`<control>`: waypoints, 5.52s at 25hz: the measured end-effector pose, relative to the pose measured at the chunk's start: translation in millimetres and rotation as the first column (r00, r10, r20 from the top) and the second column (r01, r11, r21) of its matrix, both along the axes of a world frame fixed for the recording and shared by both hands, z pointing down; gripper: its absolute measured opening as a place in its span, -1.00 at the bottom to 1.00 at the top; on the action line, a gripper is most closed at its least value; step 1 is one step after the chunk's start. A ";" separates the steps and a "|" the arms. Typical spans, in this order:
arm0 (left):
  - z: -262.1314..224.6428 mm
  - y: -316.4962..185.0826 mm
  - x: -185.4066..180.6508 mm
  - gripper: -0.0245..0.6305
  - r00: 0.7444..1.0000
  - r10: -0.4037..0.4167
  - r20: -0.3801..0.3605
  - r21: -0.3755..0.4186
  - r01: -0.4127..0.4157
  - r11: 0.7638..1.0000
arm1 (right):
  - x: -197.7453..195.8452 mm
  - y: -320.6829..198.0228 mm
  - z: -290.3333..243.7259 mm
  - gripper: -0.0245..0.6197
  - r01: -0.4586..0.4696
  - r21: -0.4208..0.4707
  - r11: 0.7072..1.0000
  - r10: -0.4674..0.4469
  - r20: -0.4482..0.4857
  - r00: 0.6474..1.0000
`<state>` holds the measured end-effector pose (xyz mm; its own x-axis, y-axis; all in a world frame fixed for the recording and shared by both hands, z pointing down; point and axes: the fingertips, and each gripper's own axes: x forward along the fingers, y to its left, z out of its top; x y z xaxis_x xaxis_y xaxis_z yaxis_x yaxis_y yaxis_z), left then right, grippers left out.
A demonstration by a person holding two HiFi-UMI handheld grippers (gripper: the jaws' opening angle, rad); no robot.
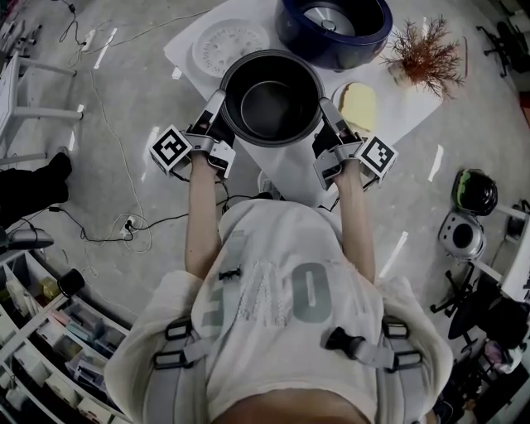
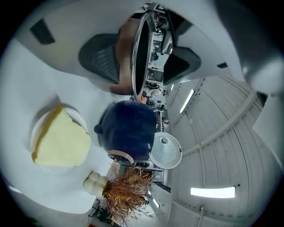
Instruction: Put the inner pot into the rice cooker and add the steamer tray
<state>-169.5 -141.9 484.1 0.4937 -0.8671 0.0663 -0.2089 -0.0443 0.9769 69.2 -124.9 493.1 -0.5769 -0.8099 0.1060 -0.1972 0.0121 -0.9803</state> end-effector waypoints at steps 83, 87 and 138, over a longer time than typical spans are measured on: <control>-227.8 -75.5 15.8 -0.82 0.994 0.096 0.055 0.441 -0.110 0.891 | 14.3 -69.7 -201.5 -0.88 -0.065 0.367 0.928 0.109 -0.102 0.989; -240.6 -81.9 24.2 -0.82 0.991 0.114 0.064 0.465 -0.131 0.875 | 21.6 -72.6 -218.4 -0.87 -0.059 0.412 0.909 0.133 -0.152 0.979; -114.8 -274.1 171.4 -0.81 0.808 0.317 0.496 0.172 -0.449 0.877 | 138.4 -197.5 -105.2 -0.80 -0.146 0.142 0.979 0.198 -0.500 0.843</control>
<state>1.9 -416.0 369.3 0.7635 -0.6276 0.1521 -0.5206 -0.4588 0.7200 207.5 -322.4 387.9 -0.3132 -0.9122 0.2642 -0.6751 0.0182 -0.7375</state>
